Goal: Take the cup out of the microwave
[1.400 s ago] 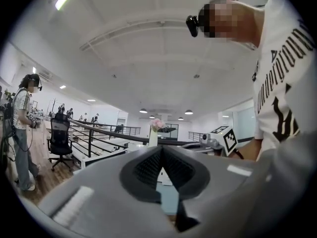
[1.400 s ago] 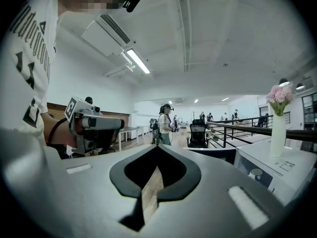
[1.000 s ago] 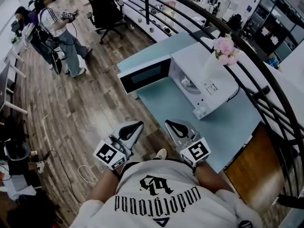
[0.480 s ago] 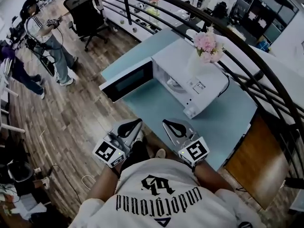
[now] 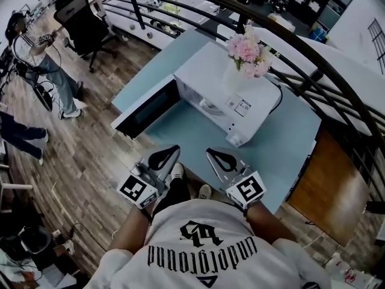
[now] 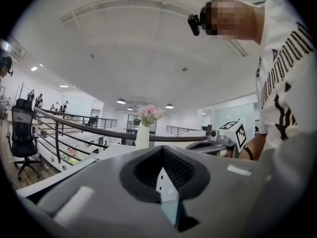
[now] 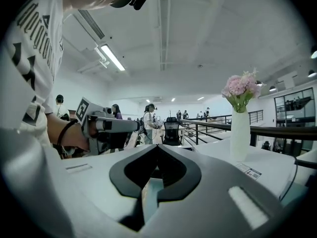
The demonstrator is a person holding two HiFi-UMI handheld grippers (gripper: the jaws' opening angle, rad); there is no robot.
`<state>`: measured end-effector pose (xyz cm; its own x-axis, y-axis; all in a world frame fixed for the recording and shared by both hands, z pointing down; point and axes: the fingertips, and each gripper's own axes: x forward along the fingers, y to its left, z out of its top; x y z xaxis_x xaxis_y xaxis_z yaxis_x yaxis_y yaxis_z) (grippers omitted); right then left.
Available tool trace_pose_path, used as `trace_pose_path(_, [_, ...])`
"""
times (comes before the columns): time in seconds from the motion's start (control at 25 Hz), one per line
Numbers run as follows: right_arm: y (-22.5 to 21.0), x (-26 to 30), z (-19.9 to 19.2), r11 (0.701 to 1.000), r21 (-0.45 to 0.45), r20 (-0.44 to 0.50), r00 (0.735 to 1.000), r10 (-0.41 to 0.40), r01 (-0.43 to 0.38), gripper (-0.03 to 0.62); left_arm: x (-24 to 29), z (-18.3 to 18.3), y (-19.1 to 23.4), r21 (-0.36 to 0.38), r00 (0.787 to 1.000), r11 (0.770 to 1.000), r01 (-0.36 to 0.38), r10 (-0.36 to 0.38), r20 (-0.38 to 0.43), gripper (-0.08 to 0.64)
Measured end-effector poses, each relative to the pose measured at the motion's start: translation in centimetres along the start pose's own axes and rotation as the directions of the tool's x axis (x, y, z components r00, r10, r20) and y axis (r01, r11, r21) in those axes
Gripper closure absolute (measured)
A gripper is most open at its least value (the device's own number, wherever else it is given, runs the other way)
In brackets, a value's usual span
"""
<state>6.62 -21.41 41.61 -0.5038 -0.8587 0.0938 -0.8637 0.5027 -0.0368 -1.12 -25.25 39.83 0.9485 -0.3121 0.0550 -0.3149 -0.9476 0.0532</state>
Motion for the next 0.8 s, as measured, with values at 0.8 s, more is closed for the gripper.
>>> trace_pose_path(0.8, [-4.5,9.5,-2.1,0.970,0.074,-0.057,0.972,-0.229,0.233,0.589,3.9,-0.7,10.2,0.005,0.963,0.965,0.263,-0.263,-0.059,0.511])
